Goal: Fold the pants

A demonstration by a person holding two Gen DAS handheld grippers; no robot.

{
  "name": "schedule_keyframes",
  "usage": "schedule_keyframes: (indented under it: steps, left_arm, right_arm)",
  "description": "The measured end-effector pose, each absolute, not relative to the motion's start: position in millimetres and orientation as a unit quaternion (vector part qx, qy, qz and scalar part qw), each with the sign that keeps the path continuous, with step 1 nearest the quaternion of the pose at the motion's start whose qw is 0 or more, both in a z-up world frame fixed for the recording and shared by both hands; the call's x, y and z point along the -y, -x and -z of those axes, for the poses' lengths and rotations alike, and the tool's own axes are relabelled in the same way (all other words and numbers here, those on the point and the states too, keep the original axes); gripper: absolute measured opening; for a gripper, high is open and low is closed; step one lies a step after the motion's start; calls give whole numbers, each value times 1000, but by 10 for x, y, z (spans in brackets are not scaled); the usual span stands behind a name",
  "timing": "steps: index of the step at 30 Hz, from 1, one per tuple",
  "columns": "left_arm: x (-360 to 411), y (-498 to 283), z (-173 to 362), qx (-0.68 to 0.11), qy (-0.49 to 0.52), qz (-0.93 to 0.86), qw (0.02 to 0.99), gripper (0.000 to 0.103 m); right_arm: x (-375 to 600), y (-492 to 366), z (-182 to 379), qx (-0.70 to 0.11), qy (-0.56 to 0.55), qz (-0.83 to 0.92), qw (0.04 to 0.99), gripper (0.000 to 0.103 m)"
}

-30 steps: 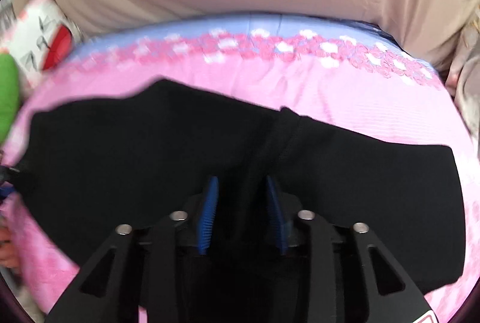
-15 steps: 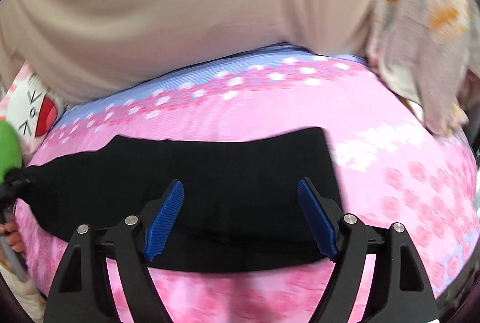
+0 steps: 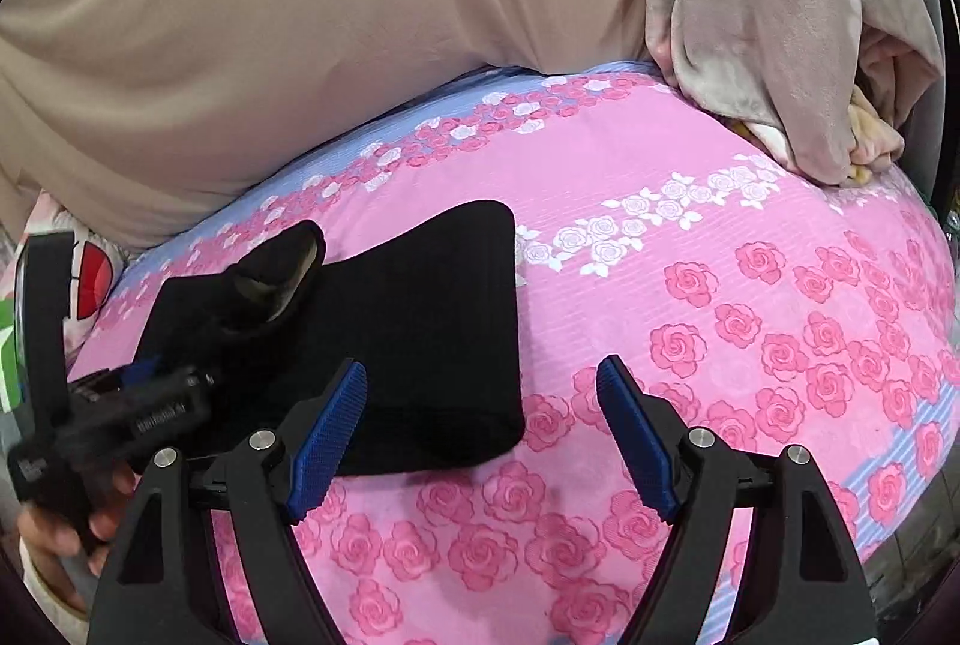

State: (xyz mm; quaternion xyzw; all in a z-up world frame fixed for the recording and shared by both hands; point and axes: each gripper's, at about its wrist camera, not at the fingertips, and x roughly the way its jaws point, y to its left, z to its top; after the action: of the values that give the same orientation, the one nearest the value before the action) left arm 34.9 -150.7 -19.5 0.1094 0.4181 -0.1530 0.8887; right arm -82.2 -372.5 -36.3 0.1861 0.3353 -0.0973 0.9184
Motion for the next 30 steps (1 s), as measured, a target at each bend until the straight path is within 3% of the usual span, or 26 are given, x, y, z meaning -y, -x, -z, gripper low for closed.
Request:
schedule_keyframes:
  steps: [2,5,9,15,16,17,18,19,22,30]
  left_arm:
    - [1317,-214,102,-403,-109,155,896,84]
    - [862,-167,-139,-388,-67,154,906,90]
    - [219,-131,-366,-359,-46,94,927,94]
    - [-434,-284,-239,-376,-33,0,926,94]
    - [-489,-318,-191,-382,-36,-7,924,94]
    - [-523,-343,-155,-385,-38,-13,922,94]
    - [-559,-347,-131,-387,-38,-19,921,94]
    - [-596,-373,-81,-392,-39,-23,919,94]
    - [-645,-422,17,-402,-41,-29,914,94]
    - [-502,-480,60,-412,-43,-18,910,94]
  right_arm:
    - [3674,803,334,-334,-181,81,921,78]
    - [3526,592,304,-337,-193,22,921,81]
    - [3229,95,332,-353,-221,-76,906,85]
    - [2788,-669,831,-434,-232,-94,865,87]
    - [2711,-692,863,-429,-219,-85,872,83]
    - [2593,-682,838,-416,-194,-76,885,66]
    - [2504,-687,809,-415,-178,-73,889,60]
    - [2440,-690,779,-413,-178,-82,890,40]
    - [2248,-660,562,-398,-155,-101,899,34]
    - [2754,-150,-378,-294,-107,-38,949,33]
